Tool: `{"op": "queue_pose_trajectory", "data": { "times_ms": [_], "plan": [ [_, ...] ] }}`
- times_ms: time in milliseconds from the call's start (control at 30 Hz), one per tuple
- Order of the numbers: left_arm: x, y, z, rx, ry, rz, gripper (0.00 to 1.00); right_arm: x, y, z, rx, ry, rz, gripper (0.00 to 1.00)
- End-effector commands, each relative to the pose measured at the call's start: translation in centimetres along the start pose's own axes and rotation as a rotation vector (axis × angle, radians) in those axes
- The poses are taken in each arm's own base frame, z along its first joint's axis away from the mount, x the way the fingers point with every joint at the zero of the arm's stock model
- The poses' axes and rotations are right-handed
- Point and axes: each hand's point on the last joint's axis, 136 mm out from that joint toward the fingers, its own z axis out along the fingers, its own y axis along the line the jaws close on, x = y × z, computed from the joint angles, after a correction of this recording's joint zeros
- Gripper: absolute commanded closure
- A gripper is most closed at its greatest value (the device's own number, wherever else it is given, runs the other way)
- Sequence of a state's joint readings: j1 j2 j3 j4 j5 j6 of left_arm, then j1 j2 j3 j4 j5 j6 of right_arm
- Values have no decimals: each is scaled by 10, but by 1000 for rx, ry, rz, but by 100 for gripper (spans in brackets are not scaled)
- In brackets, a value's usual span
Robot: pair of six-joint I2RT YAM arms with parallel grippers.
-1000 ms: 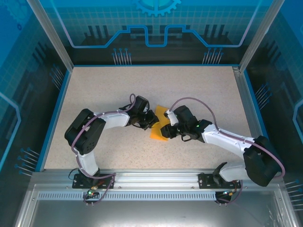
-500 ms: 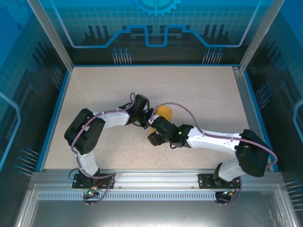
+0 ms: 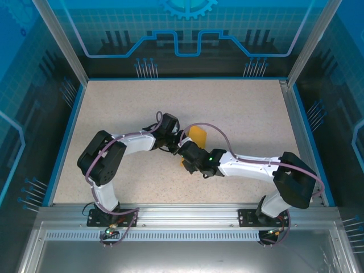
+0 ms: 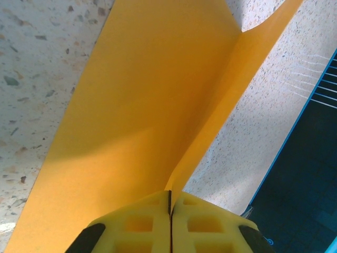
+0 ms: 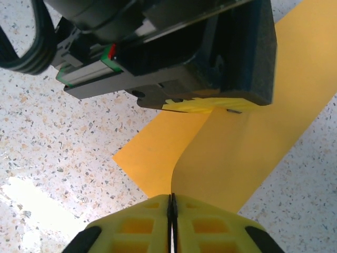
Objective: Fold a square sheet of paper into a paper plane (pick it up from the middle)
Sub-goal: Fold the triangle a second time at the center of the table.
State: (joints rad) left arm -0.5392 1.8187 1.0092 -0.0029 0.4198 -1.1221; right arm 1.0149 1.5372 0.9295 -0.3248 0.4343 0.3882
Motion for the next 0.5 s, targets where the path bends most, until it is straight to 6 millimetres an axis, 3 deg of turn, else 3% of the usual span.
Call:
{"op": "queue_pose_trajectory", "data": {
  "times_ms": [0,167,267,300,467],
  "plan": [
    [1,-5,-4,11,19,15,83,-6,-6,-8,-14,-23,32,93],
    [0,-3,-11,-17,-3,42,60,-3,-13,-11,-104,-43,97,98],
    [0,0,-17,-44,-26,58,57,-2,-20,-13,-177,-59,154,99],
    [-1,1,-22,-53,-44,61,47,-1,-21,-14,-214,-65,172,99],
    [-4,14,-38,-108,-120,74,44,-1,-32,-15,-374,-75,285,98]
  ]
}}
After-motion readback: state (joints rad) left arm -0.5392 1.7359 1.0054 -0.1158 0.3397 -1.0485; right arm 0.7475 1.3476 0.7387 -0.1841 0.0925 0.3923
